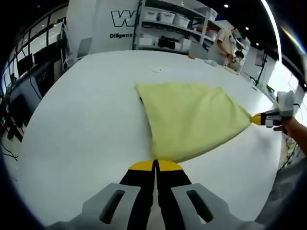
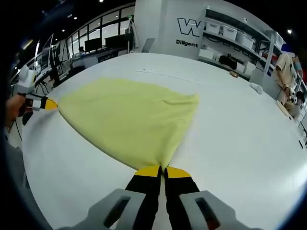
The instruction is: Fold the garment on the visible template until the final outline fits inside the template.
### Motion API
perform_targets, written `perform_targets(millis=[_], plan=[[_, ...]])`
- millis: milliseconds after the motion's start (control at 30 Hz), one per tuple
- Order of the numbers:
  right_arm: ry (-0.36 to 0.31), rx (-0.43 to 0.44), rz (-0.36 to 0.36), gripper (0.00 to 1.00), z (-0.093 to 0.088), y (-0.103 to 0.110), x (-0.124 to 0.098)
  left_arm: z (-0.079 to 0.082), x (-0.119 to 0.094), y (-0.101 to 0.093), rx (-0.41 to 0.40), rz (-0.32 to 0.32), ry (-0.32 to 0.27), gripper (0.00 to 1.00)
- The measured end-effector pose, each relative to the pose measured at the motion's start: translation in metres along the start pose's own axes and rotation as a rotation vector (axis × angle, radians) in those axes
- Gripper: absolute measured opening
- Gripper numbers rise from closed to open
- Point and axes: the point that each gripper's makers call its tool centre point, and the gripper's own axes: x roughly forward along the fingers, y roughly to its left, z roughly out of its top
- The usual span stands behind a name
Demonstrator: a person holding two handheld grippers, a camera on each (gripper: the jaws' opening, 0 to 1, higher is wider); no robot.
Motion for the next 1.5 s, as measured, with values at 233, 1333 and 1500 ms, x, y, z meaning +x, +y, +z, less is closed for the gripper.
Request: perform_targets(millis=[233, 1333, 1500], plan=[[0.000, 0.004, 0.002, 0.00, 0.000, 0.000, 0.000, 0.008, -0.004, 0.002, -0.039, -0.006, -0.050, 0.02], [0.015, 0.006, -0.010, 0.00, -0.004, -0.003, 0.001, 0.006, 0.012, -0.006, -0.077, -0.029, -0.018, 0.00], [0.015, 0.006, -0.008, 0.00, -0.004, -0.003, 0.001, 0.010, 0.010, -0.004, -0.074, -0.022, -0.040, 0.00]])
